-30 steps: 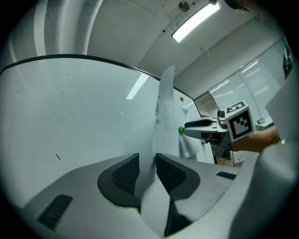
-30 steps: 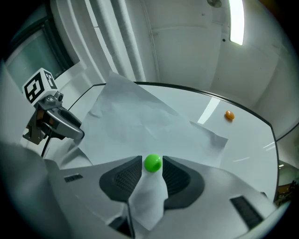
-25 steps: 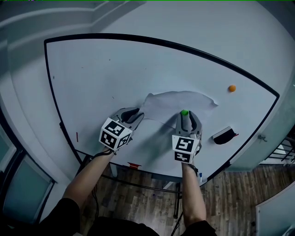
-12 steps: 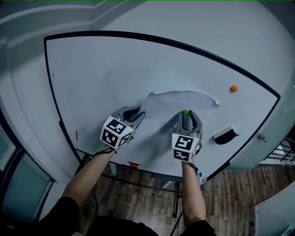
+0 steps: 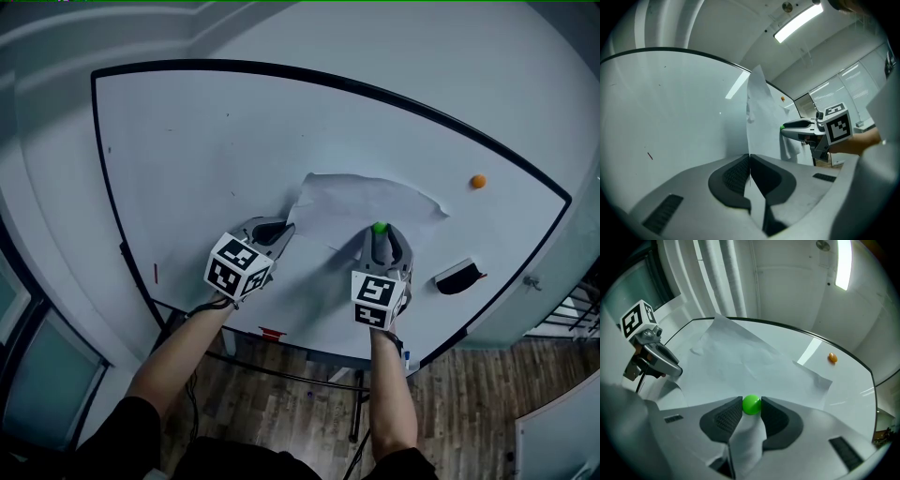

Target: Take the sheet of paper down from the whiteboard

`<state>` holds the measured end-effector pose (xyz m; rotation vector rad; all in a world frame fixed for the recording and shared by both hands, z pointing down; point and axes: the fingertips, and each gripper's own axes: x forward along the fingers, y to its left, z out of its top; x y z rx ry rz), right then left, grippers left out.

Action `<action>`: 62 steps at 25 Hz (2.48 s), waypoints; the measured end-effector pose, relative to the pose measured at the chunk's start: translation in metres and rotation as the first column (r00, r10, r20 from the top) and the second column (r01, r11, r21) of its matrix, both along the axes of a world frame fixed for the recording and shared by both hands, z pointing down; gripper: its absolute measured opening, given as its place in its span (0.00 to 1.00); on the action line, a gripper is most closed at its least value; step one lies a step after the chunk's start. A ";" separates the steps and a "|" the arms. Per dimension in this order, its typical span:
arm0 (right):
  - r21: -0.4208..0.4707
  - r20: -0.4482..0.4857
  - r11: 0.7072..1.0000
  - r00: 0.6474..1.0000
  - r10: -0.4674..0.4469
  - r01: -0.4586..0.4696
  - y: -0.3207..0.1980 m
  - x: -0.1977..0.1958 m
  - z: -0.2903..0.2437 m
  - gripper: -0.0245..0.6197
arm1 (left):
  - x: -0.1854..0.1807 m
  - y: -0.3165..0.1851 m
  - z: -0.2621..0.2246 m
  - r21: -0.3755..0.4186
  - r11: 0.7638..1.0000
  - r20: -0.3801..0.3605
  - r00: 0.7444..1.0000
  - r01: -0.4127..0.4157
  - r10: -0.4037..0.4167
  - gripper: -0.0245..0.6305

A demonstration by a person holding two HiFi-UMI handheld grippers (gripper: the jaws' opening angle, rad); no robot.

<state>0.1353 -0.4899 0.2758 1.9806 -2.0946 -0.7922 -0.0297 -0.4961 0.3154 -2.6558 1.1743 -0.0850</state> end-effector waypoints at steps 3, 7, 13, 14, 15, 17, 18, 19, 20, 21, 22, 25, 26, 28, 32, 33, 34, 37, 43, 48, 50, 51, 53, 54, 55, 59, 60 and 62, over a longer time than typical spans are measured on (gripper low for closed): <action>-0.005 0.003 1.000 1.000 -0.003 0.003 0.000 0.000 0.001 0.24 | 0.000 0.000 0.000 -0.008 1.000 -0.003 1.000 -0.002 0.002 0.07; 0.002 -0.006 1.000 1.000 -0.003 0.003 0.001 0.000 -0.001 0.24 | 0.002 0.000 0.001 -0.019 1.000 -0.007 1.000 -0.005 0.005 0.07; 0.004 -0.009 1.000 1.000 -0.006 0.006 0.001 0.000 -0.002 0.24 | -0.001 -0.001 -0.001 -0.027 1.000 -0.021 1.000 0.000 -0.001 0.07; 0.004 -0.014 1.000 1.000 -0.005 0.005 0.002 0.000 -0.002 0.24 | -0.001 -0.001 -0.001 -0.029 1.000 -0.022 1.000 0.000 -0.001 0.07; 0.004 -0.015 1.000 1.000 -0.005 0.005 0.002 -0.001 -0.003 0.24 | -0.001 0.000 -0.001 -0.031 1.000 -0.024 1.000 0.001 -0.001 0.07; 0.006 -0.012 1.000 1.000 -0.007 0.007 0.002 -0.001 -0.003 0.24 | -0.002 0.000 -0.001 -0.035 0.999 -0.025 1.000 0.001 -0.002 0.07; 0.005 -0.011 1.000 1.000 -0.007 0.007 0.002 -0.001 -0.003 0.24 | -0.001 0.000 0.000 -0.038 0.999 -0.025 1.000 0.002 -0.003 0.07; 0.002 -0.011 1.000 1.000 -0.006 0.006 0.003 0.000 -0.003 0.24 | -0.001 0.000 0.001 -0.041 0.999 -0.024 1.000 0.003 -0.004 0.07; -0.001 -0.012 1.000 1.000 -0.005 0.005 0.003 0.001 -0.002 0.24 | 0.000 0.000 0.002 -0.044 0.999 -0.023 1.000 0.005 -0.006 0.07; -0.004 -0.012 1.000 1.000 -0.004 0.004 0.004 0.002 -0.002 0.24 | 0.000 0.000 0.003 -0.046 0.999 -0.023 1.000 0.007 -0.008 0.07; -0.006 -0.012 1.000 1.000 -0.003 0.003 0.004 0.002 -0.001 0.24 | -0.001 0.000 0.004 -0.048 0.999 -0.023 1.000 0.009 -0.010 0.07; -0.013 -0.002 1.000 1.000 -0.005 0.005 0.003 0.002 0.001 0.24 | -0.003 -0.001 0.004 -0.052 0.999 -0.022 1.000 0.013 -0.014 0.07; -0.015 0.006 1.000 1.000 -0.006 0.006 0.002 0.003 0.002 0.24 | -0.004 -0.001 0.004 -0.053 0.999 -0.021 1.000 0.014 -0.015 0.07; -0.018 0.013 1.000 1.000 -0.004 0.004 0.002 0.004 0.002 0.24 | -0.006 -0.001 0.005 -0.056 0.998 -0.020 1.000 0.019 -0.021 0.07; -0.018 -0.003 1.000 1.000 0.001 -0.001 0.002 0.007 0.001 0.24 | -0.009 -0.003 0.009 -0.066 0.997 -0.018 0.999 0.032 -0.033 0.07; -0.019 -0.002 1.000 1.000 0.002 -0.002 0.002 0.008 0.001 0.24 | -0.009 -0.003 0.010 -0.068 0.997 -0.017 0.999 0.034 -0.036 0.07; -0.020 -0.001 1.000 1.000 0.003 -0.003 0.001 0.009 0.001 0.24 | -0.010 -0.004 0.010 -0.070 0.997 -0.016 0.999 0.037 -0.038 0.07; -0.023 0.007 1.000 1.000 0.003 -0.003 0.001 0.010 0.003 0.24 | -0.012 -0.004 0.011 -0.072 0.997 -0.016 0.999 0.042 -0.043 0.07; -0.029 0.019 1.000 1.000 -0.002 0.003 0.001 0.011 0.005 0.24 | -0.017 -0.003 0.013 -0.079 0.996 -0.017 0.998 0.052 -0.054 0.07; -0.028 0.015 1.000 1.000 -0.001 0.002 0.002 0.012 0.005 0.24 | -0.018 -0.003 0.016 -0.083 0.995 -0.013 0.998 0.058 -0.059 0.07; -0.029 0.015 1.000 1.000 -0.002 0.003 0.002 0.014 0.005 0.24 | -0.018 -0.002 0.016 -0.084 0.995 -0.011 0.998 0.061 -0.062 0.07; -0.030 0.017 1.000 1.000 -0.002 0.003 0.002 0.015 0.005 0.24 | -0.018 -0.002 0.015 -0.084 0.994 -0.010 0.998 0.063 -0.064 0.07; -0.031 0.022 1.000 1.000 -0.001 0.001 0.003 0.017 0.005 0.24 | -0.017 -0.002 0.015 -0.085 0.994 -0.007 0.998 0.066 -0.067 0.07; -0.030 0.021 1.000 1.000 0.000 0.000 0.003 0.017 0.004 0.24 | -0.017 -0.003 0.016 -0.086 0.994 -0.006 0.998 0.068 -0.069 0.07; -0.029 0.023 1.000 1.000 0.001 0.000 0.002 0.017 0.004 0.24 | -0.019 -0.003 0.016 -0.086 0.994 -0.006 0.997 0.070 -0.071 0.07; -0.025 0.016 1.000 1.000 0.003 -0.003 0.002 0.016 0.003 0.24 | -0.024 -0.004 0.019 -0.086 0.993 -0.007 0.997 0.080 -0.081 0.07; -0.025 0.014 1.000 1.000 0.004 -0.003 0.003 0.016 0.003 0.24 | -0.026 -0.004 0.019 -0.087 0.993 -0.006 0.996 0.085 -0.086 0.07; -0.026 0.014 1.000 1.000 0.003 -0.002 0.003 0.015 0.004 0.24 | -0.031 -0.005 0.021 -0.090 0.991 -0.008 0.995 0.099 -0.100 0.07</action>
